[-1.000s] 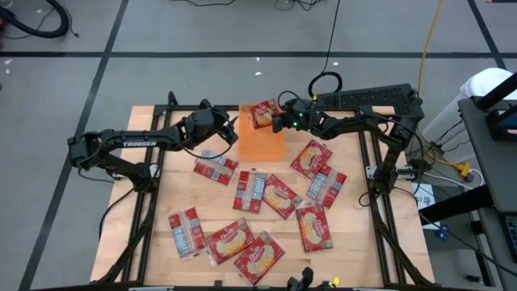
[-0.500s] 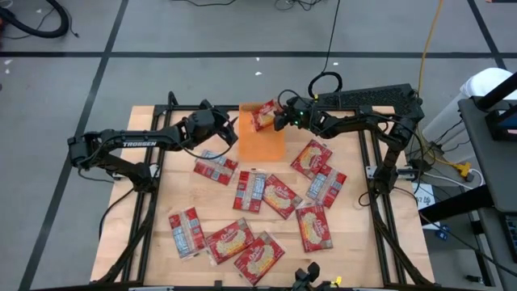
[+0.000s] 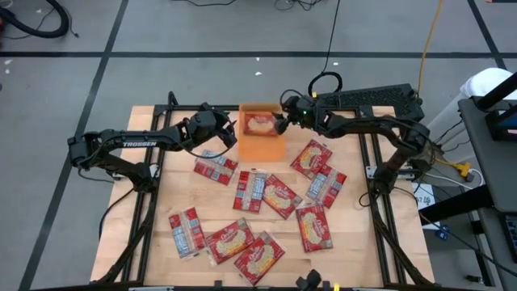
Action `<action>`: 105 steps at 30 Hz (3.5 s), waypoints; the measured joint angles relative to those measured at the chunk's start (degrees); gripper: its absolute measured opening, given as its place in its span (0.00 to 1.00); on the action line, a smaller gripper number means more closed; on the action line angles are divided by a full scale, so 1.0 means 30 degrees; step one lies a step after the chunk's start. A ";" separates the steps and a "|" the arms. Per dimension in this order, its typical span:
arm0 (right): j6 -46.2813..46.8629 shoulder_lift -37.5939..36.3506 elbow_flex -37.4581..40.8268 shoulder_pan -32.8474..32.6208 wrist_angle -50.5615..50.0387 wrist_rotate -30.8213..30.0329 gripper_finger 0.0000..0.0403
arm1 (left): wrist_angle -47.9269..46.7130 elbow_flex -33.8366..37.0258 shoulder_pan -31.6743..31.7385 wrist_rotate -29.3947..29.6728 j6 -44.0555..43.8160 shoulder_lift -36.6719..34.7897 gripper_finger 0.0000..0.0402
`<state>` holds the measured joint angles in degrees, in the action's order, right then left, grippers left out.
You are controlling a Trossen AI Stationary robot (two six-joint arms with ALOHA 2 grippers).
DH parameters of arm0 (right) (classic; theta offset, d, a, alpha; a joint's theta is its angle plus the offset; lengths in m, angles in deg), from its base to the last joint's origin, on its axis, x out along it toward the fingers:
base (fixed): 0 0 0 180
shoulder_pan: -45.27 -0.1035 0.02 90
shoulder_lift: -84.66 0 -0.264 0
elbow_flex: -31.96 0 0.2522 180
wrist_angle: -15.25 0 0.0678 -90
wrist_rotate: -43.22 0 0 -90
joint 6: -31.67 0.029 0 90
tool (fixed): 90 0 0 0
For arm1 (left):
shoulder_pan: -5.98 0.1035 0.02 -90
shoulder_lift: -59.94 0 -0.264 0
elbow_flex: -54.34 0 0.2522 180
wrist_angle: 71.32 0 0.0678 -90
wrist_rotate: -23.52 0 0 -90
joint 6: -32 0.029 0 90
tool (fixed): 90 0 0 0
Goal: Sort popcorn bags into baskets
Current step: Put the red popcorn bag into the orange bin
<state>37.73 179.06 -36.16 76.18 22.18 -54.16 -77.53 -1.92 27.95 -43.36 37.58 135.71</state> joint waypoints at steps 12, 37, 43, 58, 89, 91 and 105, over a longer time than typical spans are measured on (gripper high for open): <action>-0.2891 0.1133 -0.5125 -0.0479 -0.7924 0.4496 0.38 | 0.0231 0.0000 0.0000 -0.0339 -0.0556 0.0000 0.48; -0.8600 0.9255 -1.1898 0.0812 -1.5143 0.7025 0.04 | -0.0765 0.0015 -0.0204 -0.0629 -0.1479 0.0000 0.48; -0.8991 0.9235 -1.1898 0.1343 -1.5081 0.6967 0.04 | -0.0750 0.0015 -0.0192 -0.0621 -0.1472 0.0000 0.48; -0.9101 0.7515 -1.1898 0.1938 -1.7282 0.7031 0.06 | -0.0690 0.0015 -0.0247 -0.0693 -0.1538 0.0000 0.48; -1.9772 0.9111 -1.1982 0.1084 -1.7128 0.4354 0.06 | 0.0206 0.0022 -0.0335 -0.0760 -0.1955 0.0000 0.48; -2.0048 0.9111 -1.2037 0.1202 -1.6957 0.4194 0.06 | 0.0204 0.0022 -0.0335 -0.0760 -0.1956 0.0000 0.48; -1.3091 0.8925 -1.6005 0.1051 -1.9946 0.3396 0.06 | 0.0058 0.0022 -0.0335 -0.0760 -0.1946 0.0000 0.48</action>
<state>-1.54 205.83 -84.18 79.33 -37.66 -43.98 -77.36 -1.86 26.95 -45.64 31.75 135.71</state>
